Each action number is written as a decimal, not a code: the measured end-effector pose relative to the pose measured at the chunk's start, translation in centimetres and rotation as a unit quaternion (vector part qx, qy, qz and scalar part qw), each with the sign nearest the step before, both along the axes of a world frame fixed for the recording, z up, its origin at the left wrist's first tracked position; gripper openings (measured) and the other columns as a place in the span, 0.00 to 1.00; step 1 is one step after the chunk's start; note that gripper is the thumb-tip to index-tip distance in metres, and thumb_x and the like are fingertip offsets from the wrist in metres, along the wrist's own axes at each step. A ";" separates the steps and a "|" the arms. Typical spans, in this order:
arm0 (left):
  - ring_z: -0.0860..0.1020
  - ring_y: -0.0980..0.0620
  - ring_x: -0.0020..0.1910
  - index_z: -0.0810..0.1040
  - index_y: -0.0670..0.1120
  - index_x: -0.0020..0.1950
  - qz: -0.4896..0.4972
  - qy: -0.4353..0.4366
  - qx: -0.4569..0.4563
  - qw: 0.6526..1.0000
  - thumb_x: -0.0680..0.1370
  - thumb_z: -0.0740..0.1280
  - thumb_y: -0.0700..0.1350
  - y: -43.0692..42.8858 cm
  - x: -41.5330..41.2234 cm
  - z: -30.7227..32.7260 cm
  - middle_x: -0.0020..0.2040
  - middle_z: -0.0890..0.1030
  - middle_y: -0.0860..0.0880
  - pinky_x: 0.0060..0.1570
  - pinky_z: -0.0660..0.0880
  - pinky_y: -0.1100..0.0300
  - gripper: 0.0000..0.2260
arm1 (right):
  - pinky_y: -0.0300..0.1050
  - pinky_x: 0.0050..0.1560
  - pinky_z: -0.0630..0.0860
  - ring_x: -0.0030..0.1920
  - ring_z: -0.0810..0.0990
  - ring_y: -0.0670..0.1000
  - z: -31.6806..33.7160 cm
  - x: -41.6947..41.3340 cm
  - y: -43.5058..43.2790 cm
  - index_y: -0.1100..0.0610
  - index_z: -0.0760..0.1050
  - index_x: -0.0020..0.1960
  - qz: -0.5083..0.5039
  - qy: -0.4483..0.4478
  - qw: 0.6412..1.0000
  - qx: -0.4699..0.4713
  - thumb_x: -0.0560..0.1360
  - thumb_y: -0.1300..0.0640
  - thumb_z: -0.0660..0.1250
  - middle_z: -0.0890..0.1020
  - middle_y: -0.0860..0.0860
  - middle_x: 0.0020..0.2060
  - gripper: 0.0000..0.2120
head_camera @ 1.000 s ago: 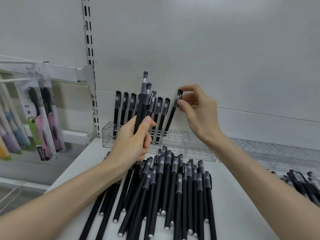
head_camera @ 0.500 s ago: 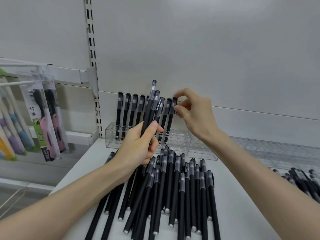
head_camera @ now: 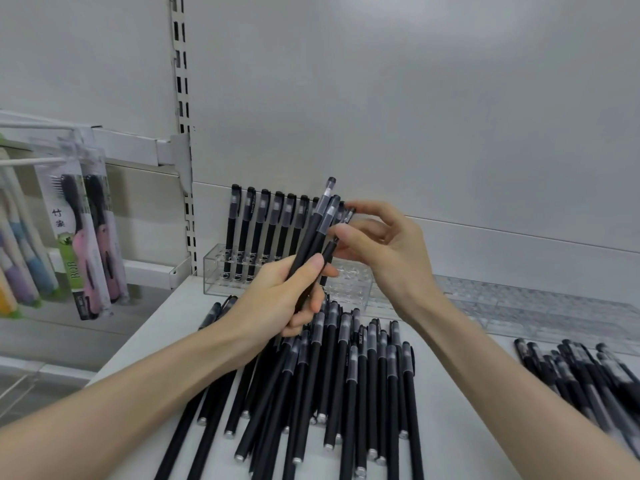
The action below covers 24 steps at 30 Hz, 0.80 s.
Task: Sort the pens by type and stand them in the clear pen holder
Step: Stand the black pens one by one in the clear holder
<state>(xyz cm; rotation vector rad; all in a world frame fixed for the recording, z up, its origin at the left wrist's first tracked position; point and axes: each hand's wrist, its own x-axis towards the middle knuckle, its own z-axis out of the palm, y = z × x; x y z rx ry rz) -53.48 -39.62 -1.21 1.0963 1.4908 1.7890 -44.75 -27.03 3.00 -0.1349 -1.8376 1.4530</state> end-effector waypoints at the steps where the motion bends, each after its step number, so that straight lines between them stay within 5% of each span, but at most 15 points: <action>1: 0.62 0.56 0.21 0.77 0.43 0.54 0.004 0.003 -0.001 1.000 0.81 0.58 0.50 0.0 -0.1 0.0 0.29 0.72 0.49 0.20 0.57 0.65 0.13 | 0.43 0.44 0.81 0.42 0.85 0.53 0.0 0.1 0.0 0.59 0.75 0.59 0.005 0.001 1.000 -0.012 0.74 0.65 0.69 0.85 0.57 0.42 0.14; 9: 0.64 0.56 0.22 0.76 0.45 0.52 0.077 0.039 0.006 0.996 0.80 0.59 0.50 -0.1 -0.5 0.5 0.34 0.77 0.48 0.19 0.58 0.66 0.11 | 0.41 0.42 0.81 0.38 0.85 0.50 1.4 0.6 0.6 0.57 0.71 0.64 -0.053 0.039 0.998 -0.004 0.73 0.69 0.69 0.83 0.57 0.40 0.21; 15: 0.60 0.56 0.22 0.75 0.44 0.51 0.112 0.034 0.003 0.993 0.81 0.57 0.51 -0.1 -0.4 0.2 0.27 0.66 0.51 0.19 0.57 0.66 0.12 | 0.42 0.42 0.81 0.39 0.84 0.55 2.4 0.1 3.3 0.53 0.71 0.56 -0.172 0.063 0.977 0.113 0.74 0.68 0.68 0.79 0.55 0.40 0.16; 24: 0.60 0.56 0.22 0.72 0.44 0.50 0.103 0.056 0.006 0.993 0.82 0.55 0.50 0.0 0.0 0.1 0.27 0.65 0.51 0.20 0.58 0.68 0.12 | 0.55 0.48 0.81 0.40 0.82 0.55 0.3 -1.8 4.1 0.49 0.74 0.56 -0.195 0.033 0.958 0.208 0.73 0.66 0.70 0.77 0.46 0.39 0.17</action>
